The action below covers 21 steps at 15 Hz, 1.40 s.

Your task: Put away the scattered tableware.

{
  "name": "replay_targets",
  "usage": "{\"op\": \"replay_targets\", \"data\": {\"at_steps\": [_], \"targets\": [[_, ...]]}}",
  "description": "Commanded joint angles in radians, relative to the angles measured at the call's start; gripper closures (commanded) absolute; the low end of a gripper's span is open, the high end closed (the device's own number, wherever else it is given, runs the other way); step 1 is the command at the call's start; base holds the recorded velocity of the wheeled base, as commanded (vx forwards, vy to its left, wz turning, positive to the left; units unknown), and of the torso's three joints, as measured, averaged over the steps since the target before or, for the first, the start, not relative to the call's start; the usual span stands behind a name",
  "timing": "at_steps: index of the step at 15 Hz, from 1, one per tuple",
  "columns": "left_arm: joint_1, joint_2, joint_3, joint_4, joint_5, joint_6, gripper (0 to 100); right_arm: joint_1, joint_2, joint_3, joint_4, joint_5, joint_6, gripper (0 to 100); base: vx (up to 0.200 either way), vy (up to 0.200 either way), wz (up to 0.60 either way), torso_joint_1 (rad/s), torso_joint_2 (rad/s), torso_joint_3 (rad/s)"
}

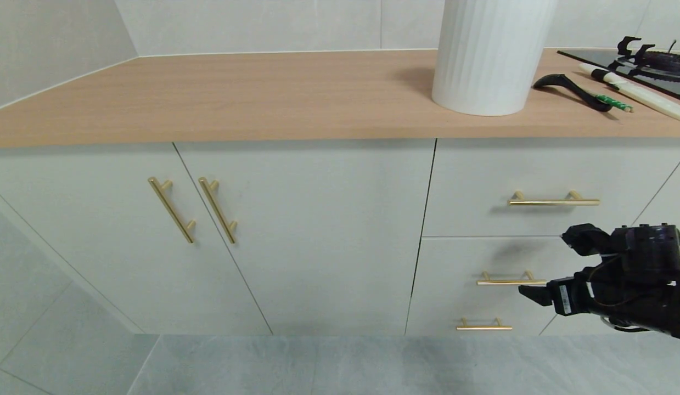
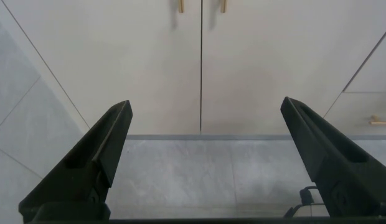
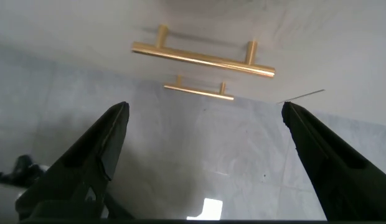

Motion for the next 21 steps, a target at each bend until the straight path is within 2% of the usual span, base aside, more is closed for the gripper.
{"op": "replay_targets", "data": {"at_steps": [1,3,5,6,8,10,21], "targets": [[0.000,0.001,0.000,0.000,0.000,0.000,0,0.001,0.122,0.002,-0.073,-0.012,0.005,0,0.000,0.000,0.00,0.000,0.00,0.000],[0.000,0.001,0.000,0.000,0.000,0.000,0,0.001,0.170,0.004,-0.129,-0.023,0.007,0,0.000,0.000,0.00,0.000,0.00,0.000],[0.000,0.001,0.000,0.000,0.000,0.000,0,0.001,0.257,0.007,-0.258,-0.055,0.025,0,0.000,0.000,0.00,0.000,0.00,0.000],[0.000,0.001,0.000,0.000,0.000,0.000,0,0.001,0.294,0.013,-0.327,-0.070,0.034,0,0.000,0.000,0.00,0.000,0.00,0.000],[0.000,0.001,0.000,0.000,0.000,0.000,0,0.001,0.421,0.022,-0.563,-0.139,0.034,0,0.000,0.000,0.00,0.000,0.00,0.000],[0.000,0.001,0.000,0.000,0.000,0.000,0,0.001,0.490,0.022,-0.686,-0.181,0.033,0,0.000,0.000,0.00,0.000,0.00,0.000],[0.000,0.001,0.000,0.000,0.000,0.000,0,0.002,0.489,0.062,-0.694,-0.187,0.022,0,0.000,0.000,0.00,0.000,0.00,0.000]]}}
